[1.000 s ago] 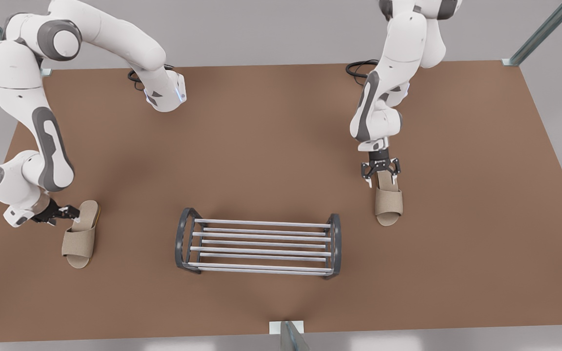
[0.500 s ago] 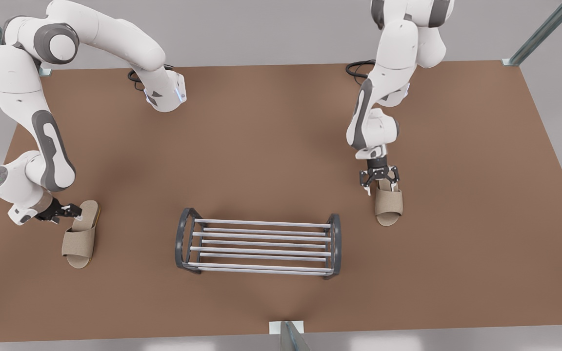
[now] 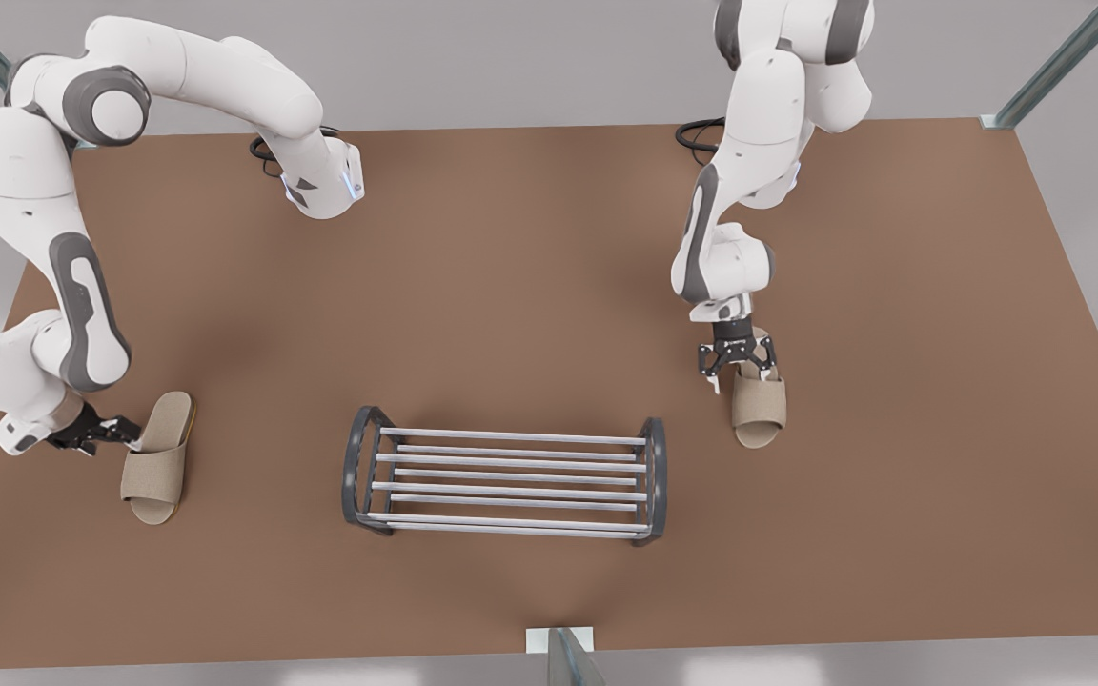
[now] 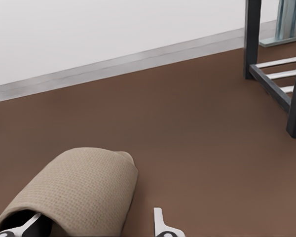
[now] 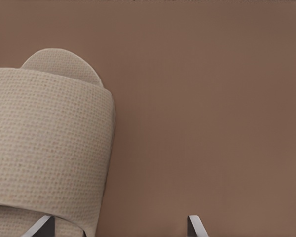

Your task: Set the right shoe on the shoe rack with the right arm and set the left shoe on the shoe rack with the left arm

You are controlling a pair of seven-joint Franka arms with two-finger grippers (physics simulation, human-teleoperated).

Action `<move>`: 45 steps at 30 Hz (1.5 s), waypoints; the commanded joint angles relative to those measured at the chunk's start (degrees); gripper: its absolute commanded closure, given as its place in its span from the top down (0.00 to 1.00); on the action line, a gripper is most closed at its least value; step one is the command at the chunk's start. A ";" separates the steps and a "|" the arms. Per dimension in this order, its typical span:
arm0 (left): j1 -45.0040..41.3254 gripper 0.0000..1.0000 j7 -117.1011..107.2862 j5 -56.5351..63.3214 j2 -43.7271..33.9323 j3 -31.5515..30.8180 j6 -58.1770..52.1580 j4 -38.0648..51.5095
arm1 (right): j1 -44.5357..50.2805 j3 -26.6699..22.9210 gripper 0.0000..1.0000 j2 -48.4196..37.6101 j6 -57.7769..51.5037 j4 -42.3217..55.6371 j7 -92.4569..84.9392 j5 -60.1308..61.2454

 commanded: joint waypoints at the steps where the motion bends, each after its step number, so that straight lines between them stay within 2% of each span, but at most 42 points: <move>1: -0.02 1.00 -58.29 -0.10 0.61 -0.05 0.65 0.07 | 0.04 0.01 1.00 0.19 -0.09 0.31 -2.28 0.16; 7: 0.07 1.00 -58.64 0.16 2.37 -0.49 0.65 0.25 | 0.48 0.01 1.00 1.42 -0.09 1.54 -2.28 0.16; 8: 0.07 1.00 -58.73 0.16 2.37 -0.67 0.65 0.43 | 0.48 0.01 0.90 1.42 -0.18 1.63 -2.28 0.16; 11: 0.15 1.00 -58.82 -0.01 3.86 -0.75 1.53 2.53 | 0.57 0.01 0.69 1.42 -0.27 1.81 -2.28 0.16; 16: 1.21 0.98 -59.00 0.43 4.30 -0.75 2.24 3.77 | 0.66 0.01 0.69 1.42 -0.62 1.81 -2.28 0.16; 17: 1.38 0.82 -59.08 0.43 4.30 -0.75 2.32 3.94 | 0.66 0.01 0.69 1.42 -0.71 1.72 -2.19 0.16; 18: 1.74 0.54 -59.08 0.43 4.30 -0.75 2.67 4.03 | 0.66 0.01 0.69 1.42 -0.71 1.80 -2.19 0.16; 19: 1.74 0.46 -59.00 0.43 4.21 -0.75 4.08 4.82 | 0.66 0.01 0.69 1.42 -0.71 1.89 -2.10 0.25; 22: 1.65 0.29 -58.29 0.51 3.95 -0.49 7.25 5.96 | 0.92 0.01 0.71 2.04 -0.71 2.86 -2.10 0.25; 26: 1.47 0.28 -55.57 1.48 1.49 0.83 9.71 7.28 | 1.10 0.01 0.73 3.44 -1.50 4.97 -2.10 0.33; 27: 1.38 0.23 -55.13 2.10 0.88 1.27 9.71 7.28 | 1.10 0.01 0.73 3.44 -1.76 4.97 -2.10 0.33; 28: 1.38 0.21 -54.51 2.89 0.61 1.44 9.71 7.37 | 1.10 0.01 0.68 3.44 -1.85 4.97 -2.10 0.33; 29: 1.38 0.21 -54.51 3.50 0.70 1.53 9.71 7.90 | 1.10 0.01 0.51 3.44 -1.85 4.97 -2.19 0.25; 31: 1.47 0.21 -54.51 4.82 -2.19 2.49 11.37 7.90 | 1.10 0.01 0.24 3.44 -2.82 5.06 -3.33 -0.02; 32: 1.38 0.21 -54.43 5.35 -5.09 3.64 12.43 7.72 | 1.10 0.01 0.21 3.44 -3.86 5.58 -3.68 -0.02; 34: -3.44 0.21 -53.90 5.79 -12.83 12.86 16.91 7.37 | 1.01 0.01 0.21 3.44 -4.93 5.85 -4.56 -0.11; 36: -16.53 0.21 -52.68 5.70 -18.36 28.40 20.95 7.54 | 1.10 0.01 0.21 3.18 -5.97 6.02 -4.47 -0.11; 37: -22.86 0.21 -51.97 5.18 -22.06 32.73 21.92 8.50 | 1.10 0.10 0.21 3.09 -6.77 6.29 -4.30 -0.11; 40: -29.28 0.21 -51.70 3.95 -22.42 32.64 29.21 20.98 | 1.19 0.36 0.21 2.74 -10.11 6.99 -3.86 0.07; 42: -36.49 0.21 -51.61 2.63 -22.33 31.94 29.39 27.76 | 1.19 0.54 0.21 2.74 -10.82 7.08 -3.68 0.16; 43: -39.04 0.21 -51.53 -0.27 -20.49 31.94 29.22 29.69 | 0.75 1.77 0.21 2.65 -11.25 7.17 -3.68 0.16; 45: -38.96 0.21 -50.03 -12.83 -7.84 30.80 29.22 34.96 | 1.01 3.17 0.21 2.56 -15.91 11.12 -3.68 0.25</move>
